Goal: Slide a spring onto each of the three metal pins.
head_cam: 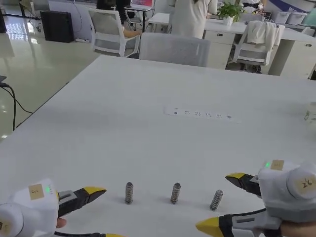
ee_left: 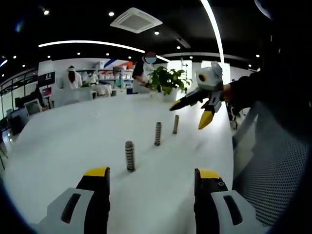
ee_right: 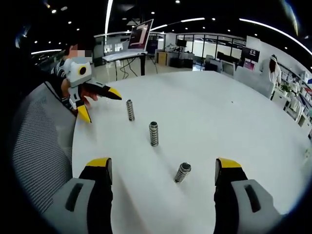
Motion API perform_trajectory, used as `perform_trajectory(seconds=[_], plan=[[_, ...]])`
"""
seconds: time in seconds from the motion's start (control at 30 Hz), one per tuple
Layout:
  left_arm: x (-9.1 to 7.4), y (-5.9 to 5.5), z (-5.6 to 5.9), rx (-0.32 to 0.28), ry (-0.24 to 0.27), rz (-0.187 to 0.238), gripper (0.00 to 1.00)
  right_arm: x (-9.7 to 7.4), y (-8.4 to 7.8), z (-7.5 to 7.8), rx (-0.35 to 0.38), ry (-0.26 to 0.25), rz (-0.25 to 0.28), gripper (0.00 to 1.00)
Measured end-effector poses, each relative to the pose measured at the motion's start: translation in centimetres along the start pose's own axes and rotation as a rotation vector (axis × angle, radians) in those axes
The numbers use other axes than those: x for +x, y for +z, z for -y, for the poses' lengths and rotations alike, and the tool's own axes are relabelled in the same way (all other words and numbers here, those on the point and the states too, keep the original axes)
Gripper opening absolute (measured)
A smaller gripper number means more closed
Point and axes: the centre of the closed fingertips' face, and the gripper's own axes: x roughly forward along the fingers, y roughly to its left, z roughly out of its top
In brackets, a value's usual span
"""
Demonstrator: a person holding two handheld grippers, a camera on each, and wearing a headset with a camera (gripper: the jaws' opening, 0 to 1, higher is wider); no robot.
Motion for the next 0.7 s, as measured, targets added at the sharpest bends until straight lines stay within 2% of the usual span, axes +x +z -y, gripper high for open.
perform_trajectory(seconds=[0.33,0.6,0.7], plan=[[0.0,0.0,0.0,-0.011,0.007,0.003,0.67,-0.5,-1.1,0.0,0.006,-0.018,0.043,0.87],[0.0,0.1,-0.1,-0.018,0.014,0.009,0.68,-0.8,-1.1,-0.2,0.014,-0.029,0.098,0.86],[0.0,0.1,-0.1,-0.02,0.015,0.009,0.68,-0.7,-1.2,-0.1,0.009,-0.037,0.101,0.87]])
